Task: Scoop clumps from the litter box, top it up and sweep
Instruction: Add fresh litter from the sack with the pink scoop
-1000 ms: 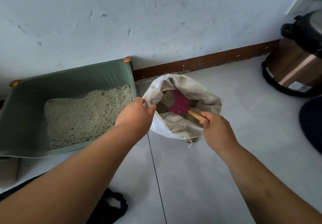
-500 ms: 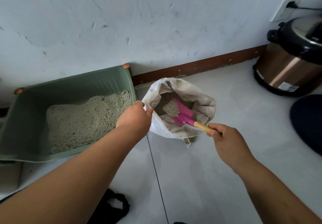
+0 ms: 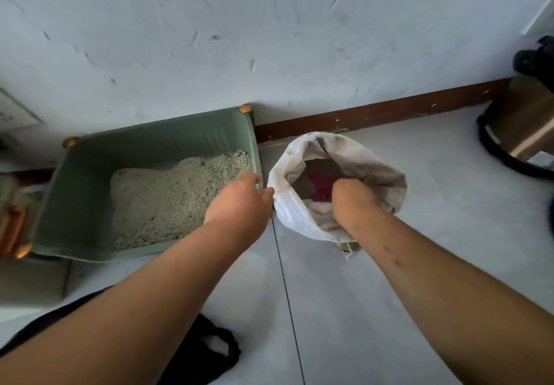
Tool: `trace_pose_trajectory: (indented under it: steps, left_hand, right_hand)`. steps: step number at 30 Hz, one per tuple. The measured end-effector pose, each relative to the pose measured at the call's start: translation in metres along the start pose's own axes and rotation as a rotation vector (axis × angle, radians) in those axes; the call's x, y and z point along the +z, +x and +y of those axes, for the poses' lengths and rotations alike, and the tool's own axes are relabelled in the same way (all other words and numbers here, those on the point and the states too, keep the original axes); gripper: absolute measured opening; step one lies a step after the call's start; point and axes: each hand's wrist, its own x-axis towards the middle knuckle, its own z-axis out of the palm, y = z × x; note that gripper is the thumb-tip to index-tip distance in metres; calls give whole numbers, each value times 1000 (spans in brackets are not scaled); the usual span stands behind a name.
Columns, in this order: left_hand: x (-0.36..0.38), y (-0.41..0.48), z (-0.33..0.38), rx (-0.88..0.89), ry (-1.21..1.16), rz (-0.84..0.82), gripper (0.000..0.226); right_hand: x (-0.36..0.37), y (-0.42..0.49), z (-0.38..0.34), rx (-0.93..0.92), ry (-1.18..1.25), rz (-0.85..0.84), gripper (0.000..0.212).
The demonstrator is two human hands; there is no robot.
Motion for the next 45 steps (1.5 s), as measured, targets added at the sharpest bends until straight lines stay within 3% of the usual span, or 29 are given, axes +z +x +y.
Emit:
trace_pose_trajectory:
  steps: [6,13,21,29,45]
  left_hand:
    - [-1,4,-13,-32,-11,0,43]
    - [0,5,-22,-55,-17,-2,44]
    - [-2,1,-28,-28,16,0,44]
    - [-10,-8,-34,32,10,-3,44]
    - [-39,-11,-84,66,74,43,44]
  right_hand:
    - [28,18,10,84,297,70,23]
    - [39,-7,40,-28,613,156,30]
    - [37,-63,68,19,582,294,33]
    - [29,-100,79,65,700,324,28]
    - [1,-152,63,-33,738,385,28]
